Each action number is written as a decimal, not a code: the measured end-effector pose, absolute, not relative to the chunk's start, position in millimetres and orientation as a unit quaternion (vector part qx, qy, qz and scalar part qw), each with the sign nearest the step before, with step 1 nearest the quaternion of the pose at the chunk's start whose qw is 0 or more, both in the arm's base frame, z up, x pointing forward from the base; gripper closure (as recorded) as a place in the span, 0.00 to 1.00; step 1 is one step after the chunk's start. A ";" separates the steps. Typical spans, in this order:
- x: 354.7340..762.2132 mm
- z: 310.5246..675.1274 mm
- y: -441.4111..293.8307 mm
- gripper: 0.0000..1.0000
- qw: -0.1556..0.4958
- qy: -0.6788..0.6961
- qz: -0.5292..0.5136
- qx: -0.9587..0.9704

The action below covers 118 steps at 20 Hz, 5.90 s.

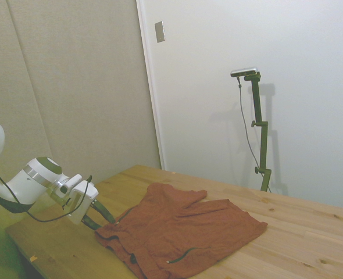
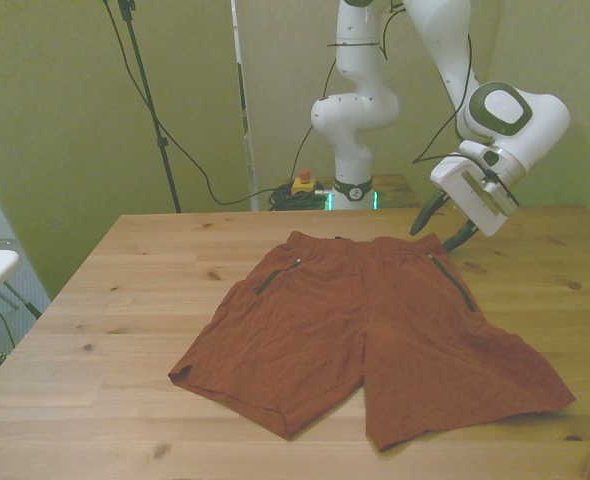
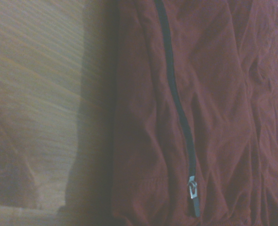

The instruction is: Fold the shorts

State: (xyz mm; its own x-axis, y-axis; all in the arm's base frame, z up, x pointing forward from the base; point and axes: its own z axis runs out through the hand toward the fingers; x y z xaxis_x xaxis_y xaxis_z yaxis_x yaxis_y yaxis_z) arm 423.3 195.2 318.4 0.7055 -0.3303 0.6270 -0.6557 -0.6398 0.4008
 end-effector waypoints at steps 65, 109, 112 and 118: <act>443.1 475.0 10.1 1.00 0.097 -0.472 0.123 0.867; 415.6 371.6 -201.9 0.00 -0.119 -0.541 -0.089 0.828; 415.7 371.3 -203.2 0.00 -0.119 -0.540 -0.089 0.829; 415.8 370.6 -203.5 0.00 -0.119 -0.539 -0.090 0.829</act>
State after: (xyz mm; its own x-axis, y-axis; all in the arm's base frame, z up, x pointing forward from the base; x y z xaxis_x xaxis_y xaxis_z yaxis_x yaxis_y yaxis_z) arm 415.8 -203.5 370.6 0.4022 -0.8727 -0.2769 -0.9153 -0.3898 -0.1008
